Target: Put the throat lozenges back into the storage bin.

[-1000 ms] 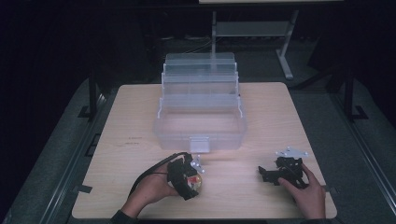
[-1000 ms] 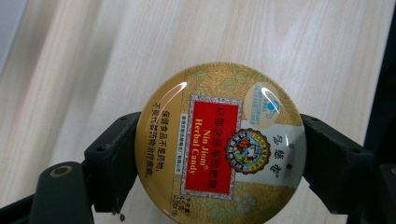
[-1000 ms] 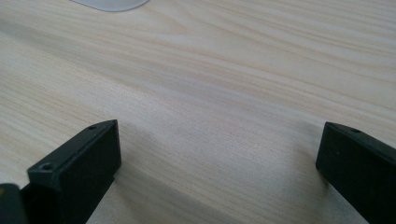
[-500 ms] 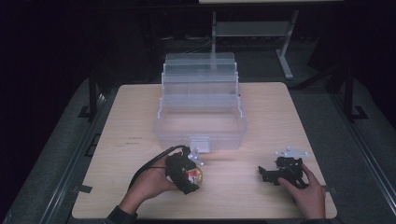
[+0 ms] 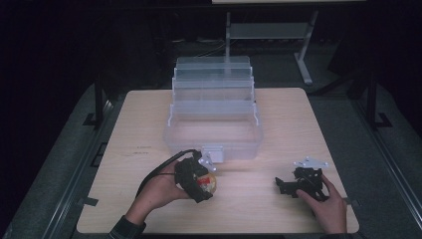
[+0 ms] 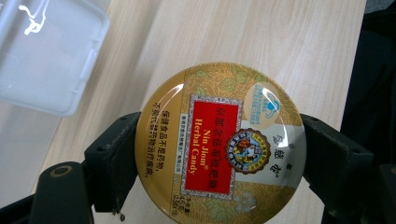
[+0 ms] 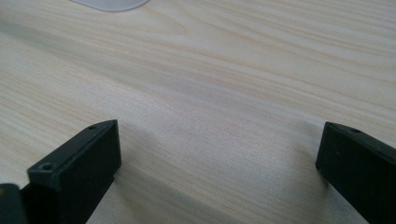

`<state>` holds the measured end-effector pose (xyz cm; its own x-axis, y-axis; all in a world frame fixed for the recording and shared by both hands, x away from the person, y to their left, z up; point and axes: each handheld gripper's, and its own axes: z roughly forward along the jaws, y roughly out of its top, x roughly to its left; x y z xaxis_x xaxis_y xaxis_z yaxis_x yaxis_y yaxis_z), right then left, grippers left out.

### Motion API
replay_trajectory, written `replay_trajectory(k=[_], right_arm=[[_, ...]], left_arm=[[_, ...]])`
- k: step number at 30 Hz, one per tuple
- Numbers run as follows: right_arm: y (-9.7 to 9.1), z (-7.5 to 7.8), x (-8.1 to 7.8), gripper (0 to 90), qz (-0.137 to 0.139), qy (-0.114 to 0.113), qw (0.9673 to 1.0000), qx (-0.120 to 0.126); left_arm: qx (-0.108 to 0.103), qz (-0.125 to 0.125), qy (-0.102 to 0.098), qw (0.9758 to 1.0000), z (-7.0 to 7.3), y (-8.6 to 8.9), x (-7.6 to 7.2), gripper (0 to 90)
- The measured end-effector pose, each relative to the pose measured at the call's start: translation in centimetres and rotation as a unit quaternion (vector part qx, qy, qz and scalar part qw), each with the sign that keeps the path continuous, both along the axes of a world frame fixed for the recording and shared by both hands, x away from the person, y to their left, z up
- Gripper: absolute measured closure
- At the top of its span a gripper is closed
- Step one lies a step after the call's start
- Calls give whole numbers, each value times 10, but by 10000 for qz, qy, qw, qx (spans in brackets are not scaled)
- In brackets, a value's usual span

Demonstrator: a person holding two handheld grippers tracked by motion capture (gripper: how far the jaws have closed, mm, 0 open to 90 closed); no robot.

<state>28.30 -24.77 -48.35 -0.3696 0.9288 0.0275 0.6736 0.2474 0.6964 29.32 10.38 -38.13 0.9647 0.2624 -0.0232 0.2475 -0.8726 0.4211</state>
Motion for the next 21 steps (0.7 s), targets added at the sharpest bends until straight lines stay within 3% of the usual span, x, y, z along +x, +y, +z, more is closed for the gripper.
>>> replay_trajectory(k=[21], right_arm=[[0, 0, 0, 0, -1, 0, 10000, 1]], left_arm=[[-172, 56, -24, 9998, 19, 3, 11, 197]])
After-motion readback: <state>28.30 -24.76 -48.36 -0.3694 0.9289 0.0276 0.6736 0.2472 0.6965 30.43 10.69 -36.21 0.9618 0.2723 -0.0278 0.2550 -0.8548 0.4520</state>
